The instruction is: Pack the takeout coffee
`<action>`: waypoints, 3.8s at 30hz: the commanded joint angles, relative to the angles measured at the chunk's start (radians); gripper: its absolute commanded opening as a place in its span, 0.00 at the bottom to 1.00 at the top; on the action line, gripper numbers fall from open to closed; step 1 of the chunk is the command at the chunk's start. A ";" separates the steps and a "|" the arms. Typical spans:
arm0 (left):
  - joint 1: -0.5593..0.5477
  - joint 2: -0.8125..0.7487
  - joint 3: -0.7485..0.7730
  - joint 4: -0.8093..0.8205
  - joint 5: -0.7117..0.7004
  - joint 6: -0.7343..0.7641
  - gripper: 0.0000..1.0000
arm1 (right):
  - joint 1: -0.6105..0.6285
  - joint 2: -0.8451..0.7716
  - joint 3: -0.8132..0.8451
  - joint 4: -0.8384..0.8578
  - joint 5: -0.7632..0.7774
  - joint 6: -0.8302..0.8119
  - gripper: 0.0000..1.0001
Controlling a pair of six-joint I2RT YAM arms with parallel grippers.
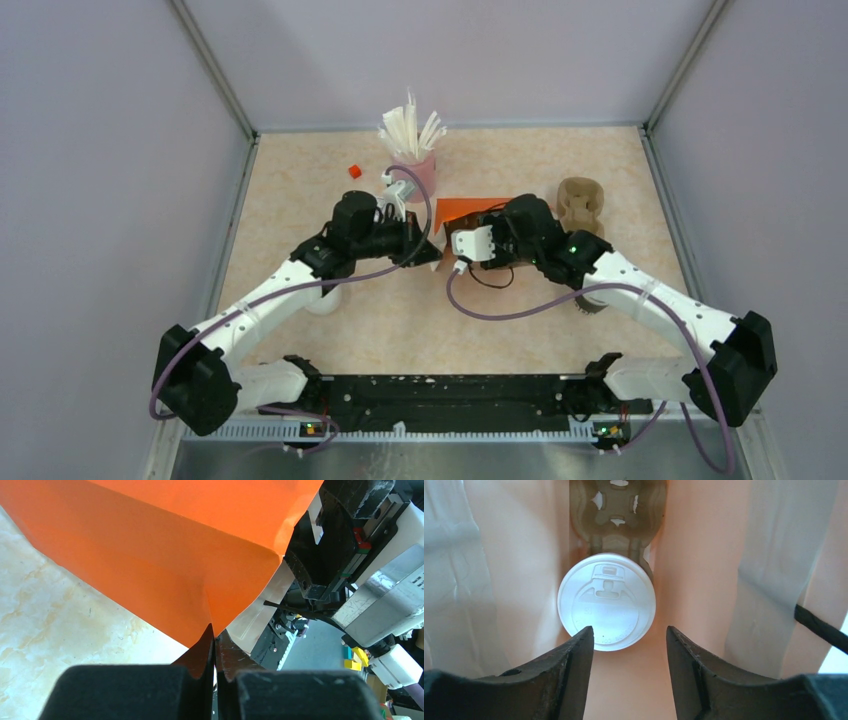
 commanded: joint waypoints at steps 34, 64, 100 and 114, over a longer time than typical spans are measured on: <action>-0.004 -0.003 0.028 0.038 0.039 0.018 0.03 | -0.092 0.057 -0.138 0.304 0.067 0.040 0.30; -0.003 0.083 0.197 -0.095 0.019 -0.012 0.03 | -0.095 -0.067 0.121 -0.044 -0.100 0.221 0.31; 0.001 0.345 0.747 -0.656 -0.138 -0.283 0.28 | -0.095 -0.219 0.217 0.213 0.020 0.661 0.36; 0.049 0.361 0.990 -0.709 -0.324 -0.209 0.88 | -0.095 -0.221 0.330 0.089 0.100 1.110 0.72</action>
